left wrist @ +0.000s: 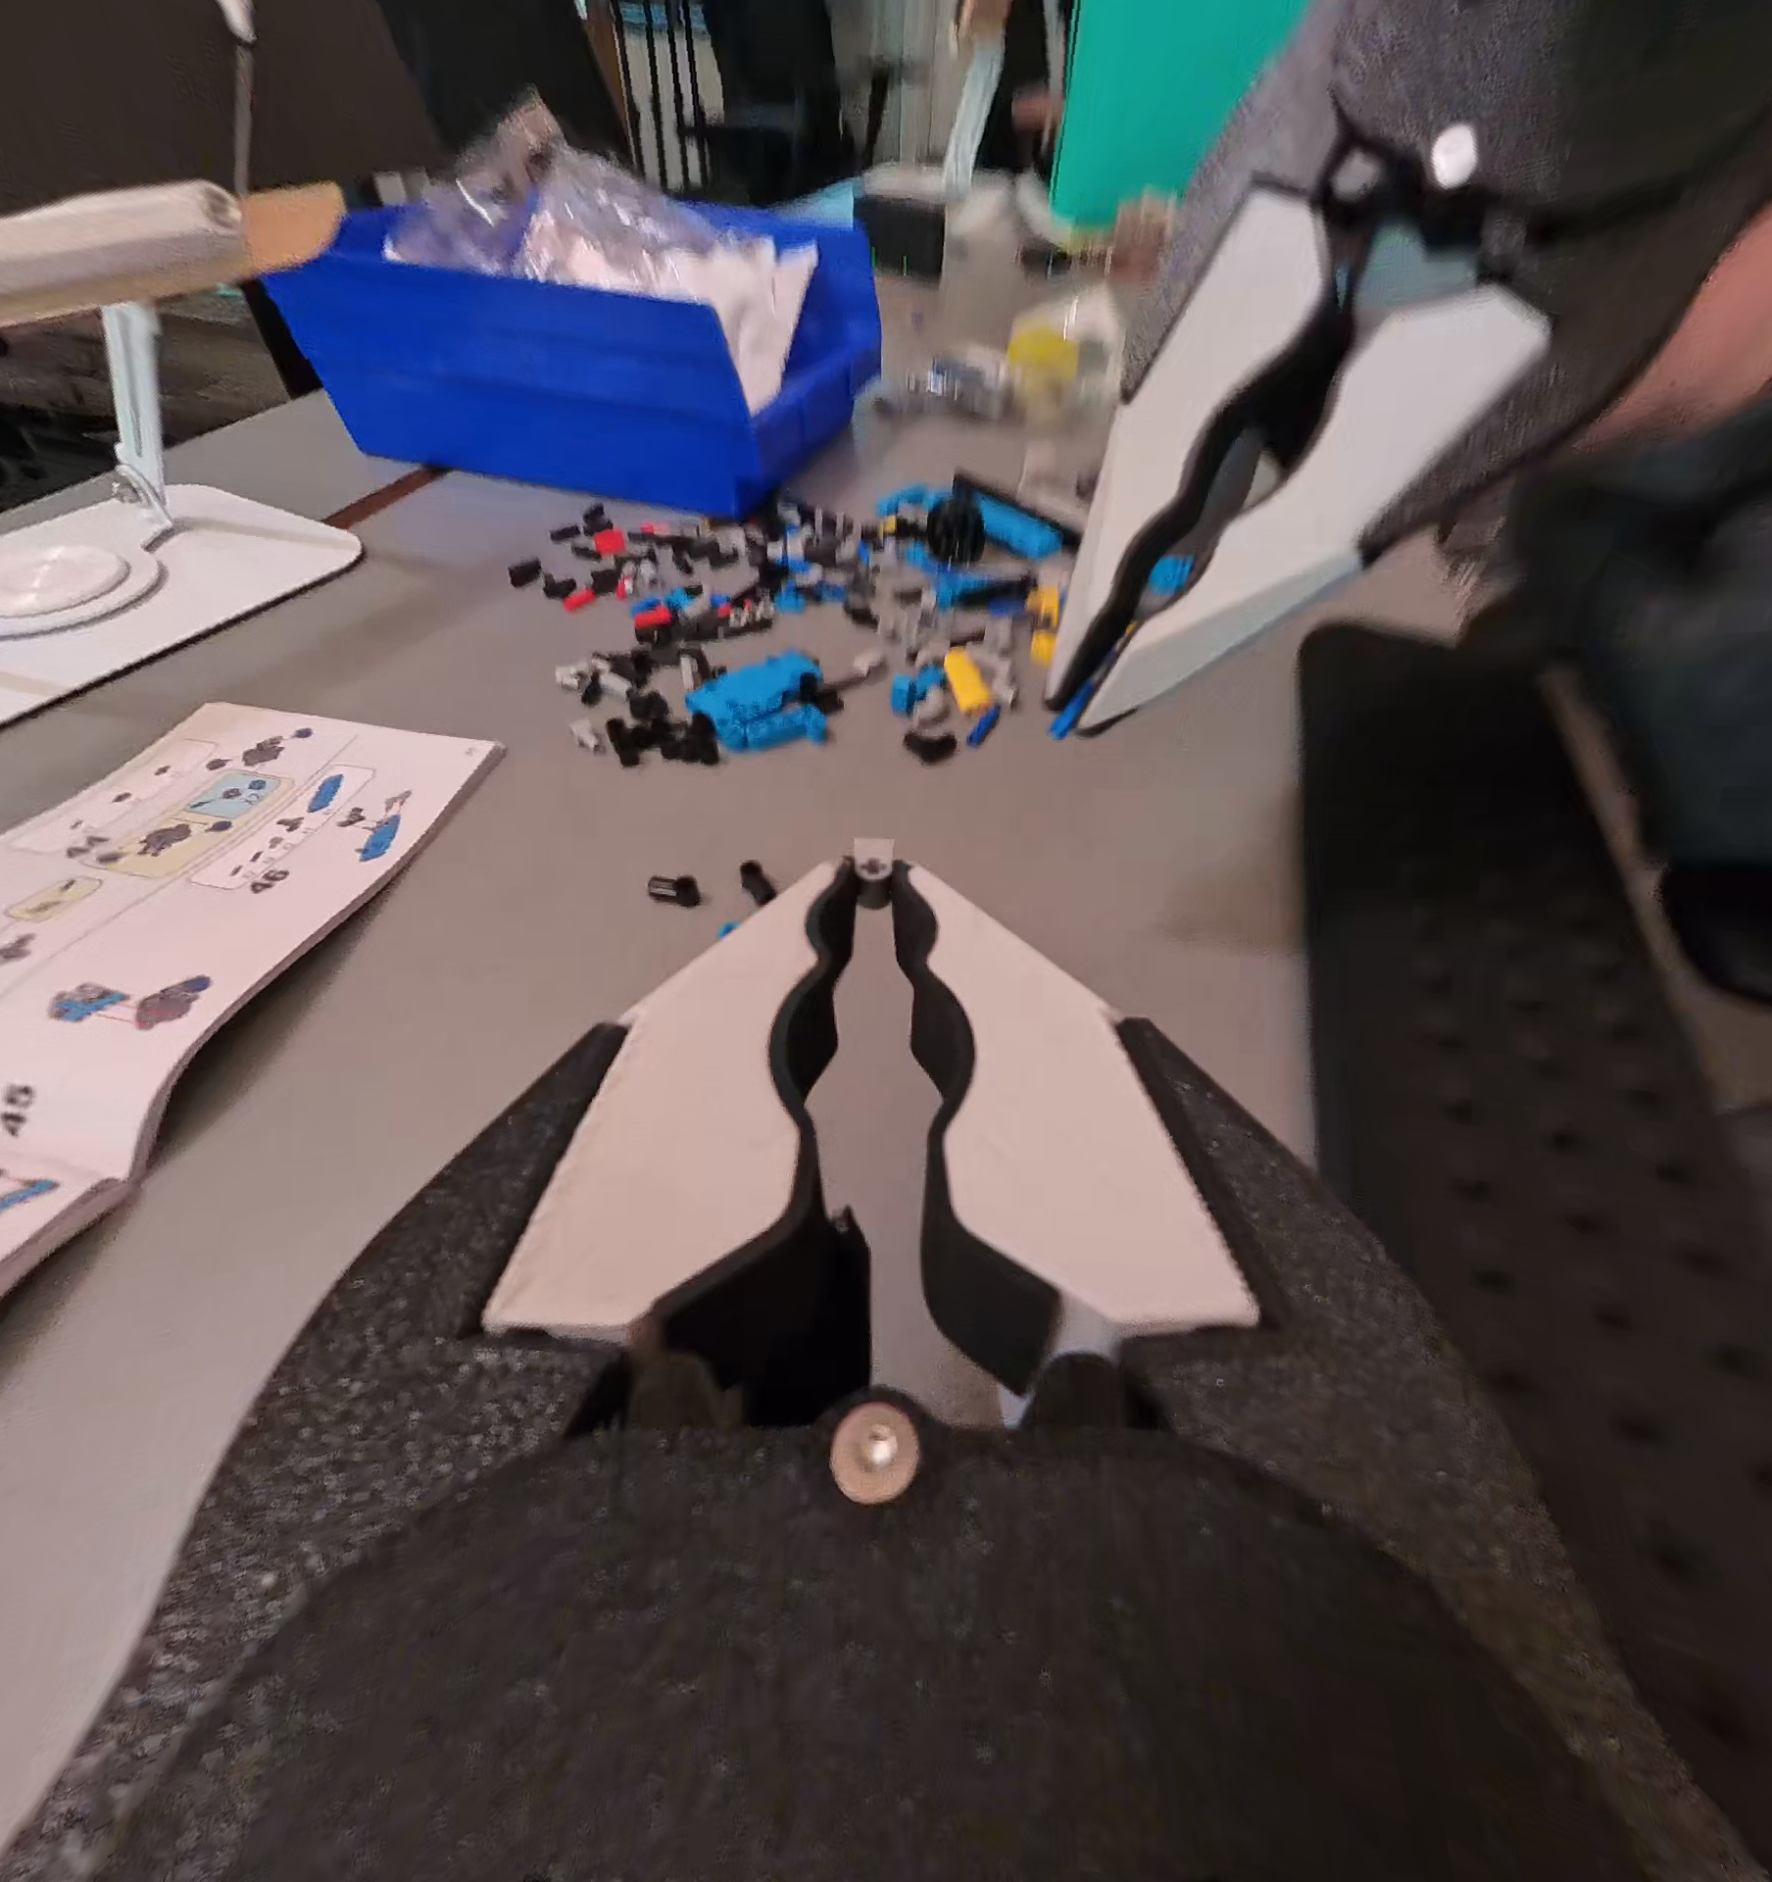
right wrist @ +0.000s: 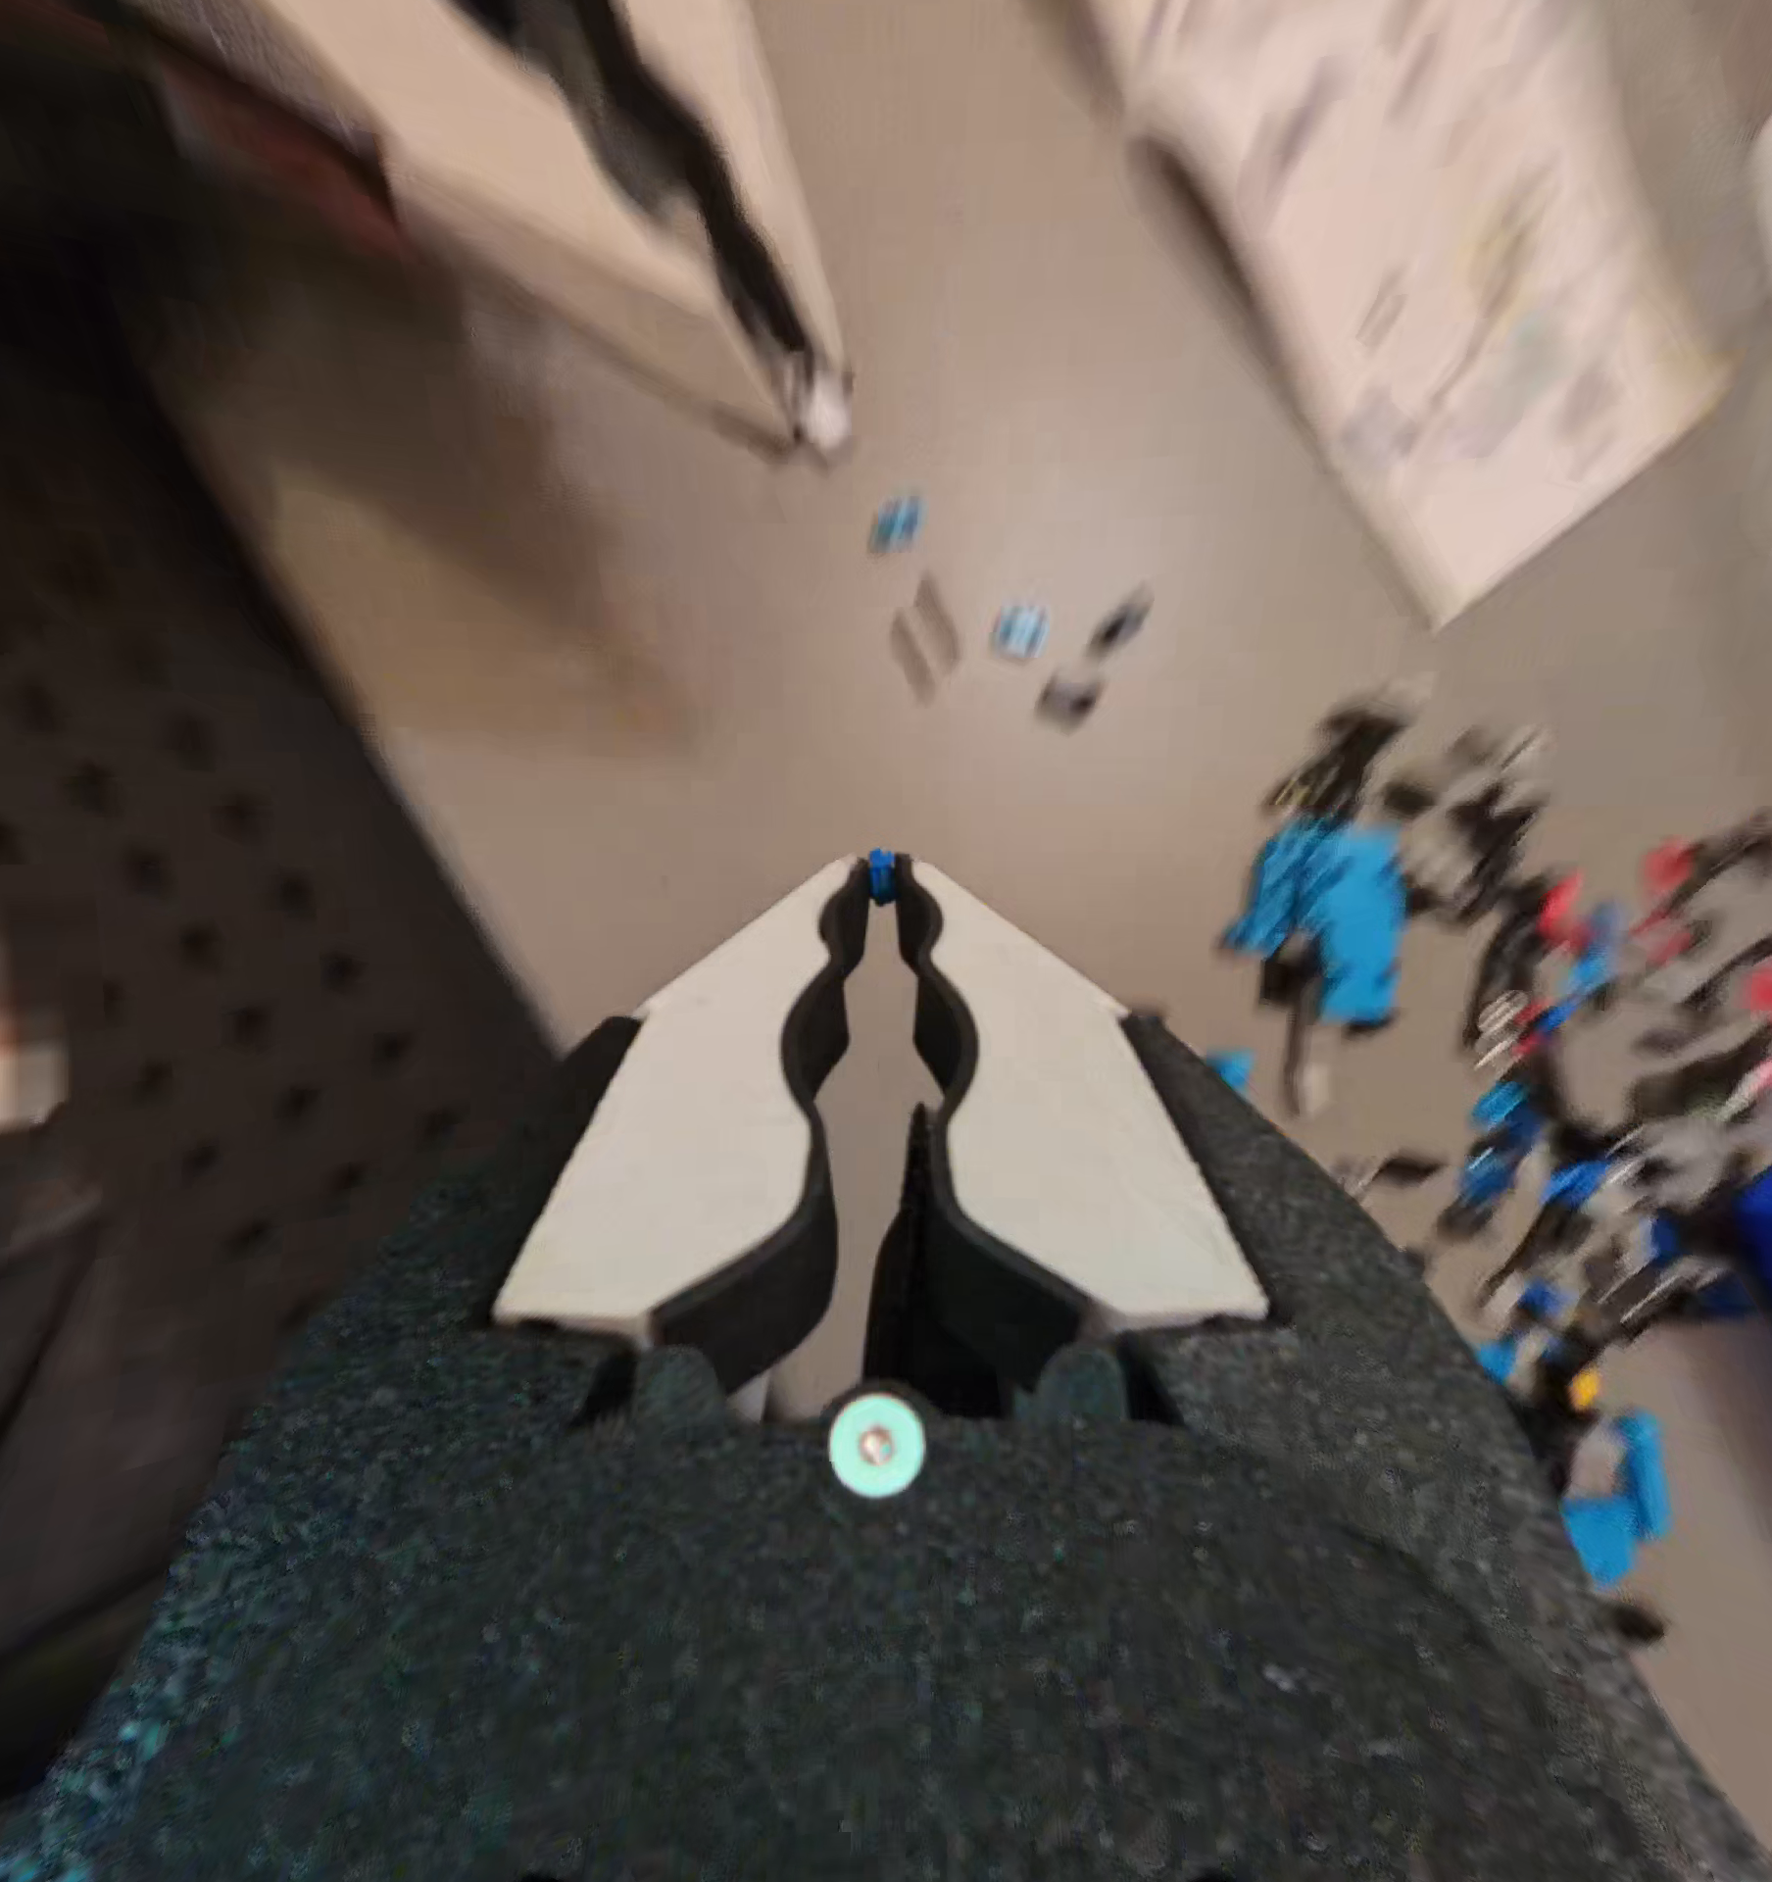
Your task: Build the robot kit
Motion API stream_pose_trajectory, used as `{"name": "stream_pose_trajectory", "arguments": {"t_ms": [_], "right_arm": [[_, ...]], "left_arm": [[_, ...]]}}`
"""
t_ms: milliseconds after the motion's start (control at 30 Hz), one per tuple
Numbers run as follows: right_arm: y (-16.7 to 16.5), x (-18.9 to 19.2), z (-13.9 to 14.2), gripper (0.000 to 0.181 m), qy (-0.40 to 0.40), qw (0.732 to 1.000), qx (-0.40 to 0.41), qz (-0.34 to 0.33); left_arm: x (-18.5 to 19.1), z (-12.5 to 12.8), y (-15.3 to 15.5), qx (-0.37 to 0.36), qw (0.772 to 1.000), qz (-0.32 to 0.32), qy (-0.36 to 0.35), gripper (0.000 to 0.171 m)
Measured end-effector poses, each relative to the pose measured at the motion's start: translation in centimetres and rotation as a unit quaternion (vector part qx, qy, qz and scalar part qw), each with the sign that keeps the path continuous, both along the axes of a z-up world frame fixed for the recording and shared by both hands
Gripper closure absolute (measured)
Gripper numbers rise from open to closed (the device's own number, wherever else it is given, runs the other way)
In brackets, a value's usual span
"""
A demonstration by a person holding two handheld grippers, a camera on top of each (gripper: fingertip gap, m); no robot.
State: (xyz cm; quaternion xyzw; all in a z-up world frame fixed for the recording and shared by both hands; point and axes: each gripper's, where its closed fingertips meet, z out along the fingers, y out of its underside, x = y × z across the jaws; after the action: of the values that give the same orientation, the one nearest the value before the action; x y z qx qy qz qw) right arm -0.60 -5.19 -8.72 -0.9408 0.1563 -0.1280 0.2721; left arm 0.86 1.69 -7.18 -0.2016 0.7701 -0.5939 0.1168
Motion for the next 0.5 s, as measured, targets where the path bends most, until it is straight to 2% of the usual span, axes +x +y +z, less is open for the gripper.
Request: {"name": "stream_pose_trajectory", "arguments": {"t_ms": [67, 167, 300, 367, 500], "right_arm": [[2.9, 0.6, 2.3, 0.177, -0.096, 0.993, 0.065, 0.027], [5.8, 1.0, 3.4, 0.178, -0.236, 0.967, 0.085, 0.051], [7.7, 0.8, 2.1, 0.178, -0.336, 0.937, 0.046, 0.077], [7.9, 0.9, 2.5, 0.177, -0.391, 0.916, 0.027, 0.08], [7.9, 1.0, 2.3, 0.177, -0.419, 0.905, 0.003, 0.077]], "left_arm": [[0.3, 1.1, 0.6, -0.053, 0.998, 0.001, 0.034, 0.166], [0.4, 1.8, 1.1, -0.097, 0.993, -0.004, 0.067, 0.166], [0.0, 1.3, 0.8, -0.092, 0.992, -0.018, 0.086, 0.166], [0.0, 0.8, 0.6, -0.074, 0.994, -0.016, 0.083, 0.166], [0.0, 0.6, 0.6, -0.073, 0.993, -0.016, 0.09, 0.166]]}}
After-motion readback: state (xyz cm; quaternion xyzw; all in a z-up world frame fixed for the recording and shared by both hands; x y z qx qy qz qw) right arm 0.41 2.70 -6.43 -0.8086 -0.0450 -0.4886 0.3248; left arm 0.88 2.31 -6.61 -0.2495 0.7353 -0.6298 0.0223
